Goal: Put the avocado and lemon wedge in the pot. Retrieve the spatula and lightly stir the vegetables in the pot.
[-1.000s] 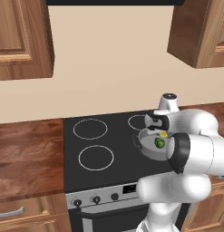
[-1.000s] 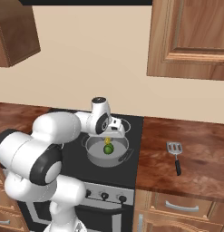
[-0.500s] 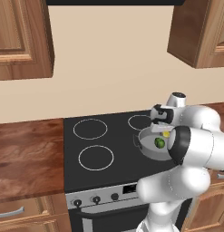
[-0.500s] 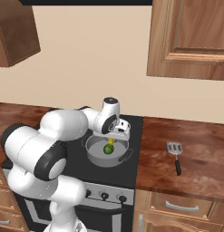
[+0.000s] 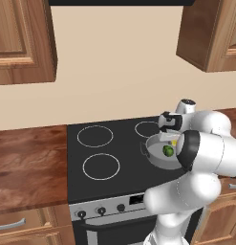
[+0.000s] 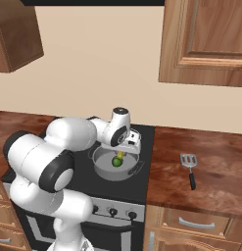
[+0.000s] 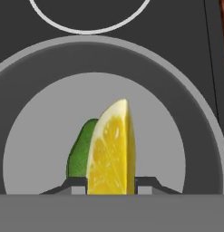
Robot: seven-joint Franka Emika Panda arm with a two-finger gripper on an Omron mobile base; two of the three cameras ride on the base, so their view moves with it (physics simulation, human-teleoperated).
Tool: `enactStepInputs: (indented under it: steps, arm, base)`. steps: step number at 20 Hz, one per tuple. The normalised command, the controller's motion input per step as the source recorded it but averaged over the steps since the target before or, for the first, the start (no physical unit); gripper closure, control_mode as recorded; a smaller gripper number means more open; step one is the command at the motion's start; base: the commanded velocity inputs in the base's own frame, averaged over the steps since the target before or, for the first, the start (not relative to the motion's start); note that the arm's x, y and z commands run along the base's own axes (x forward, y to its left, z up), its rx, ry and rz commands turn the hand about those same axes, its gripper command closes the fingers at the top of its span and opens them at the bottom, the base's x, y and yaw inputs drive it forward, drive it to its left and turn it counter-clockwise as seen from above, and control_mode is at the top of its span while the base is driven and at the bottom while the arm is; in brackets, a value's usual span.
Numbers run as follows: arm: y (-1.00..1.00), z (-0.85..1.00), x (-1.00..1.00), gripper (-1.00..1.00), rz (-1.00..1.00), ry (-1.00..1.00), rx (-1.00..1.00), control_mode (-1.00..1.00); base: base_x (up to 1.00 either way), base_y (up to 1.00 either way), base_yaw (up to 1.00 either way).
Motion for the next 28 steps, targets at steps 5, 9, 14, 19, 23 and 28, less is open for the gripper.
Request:
enactStepInputs:
  steps: [5,9,14,19,23,28]
  arm:
    - [0.0,0.0,0.0,-1.0,0.0,0.0,0.0,-1.0]
    - [0.0,0.0,-0.05,-1.0,0.0,-0.02,0.0,-1.0]
    - [0.03,0.0,-0.14,-1.0,0.0,-0.06,-0.02,-1.0]
    - [0.0,0.12,-0.19,-1.0,-0.02,-0.06,-0.03,-1.0]
    - [0.0,0.54,-0.68,-1.0,0.0,-0.08,0.0,-1.0]
    - [0.0,0.48,-0.91,-1.0,0.0,-0.04,0.0,-1.0]
  base:
    - [0.0,0.0,0.0]
    - [0.0,0.0,0.0]
    - [0.0,0.0,0.0]
    - [0.0,0.0,0.0]
    - [0.0,0.0,0.0]
    - [0.0,0.0,0.0]
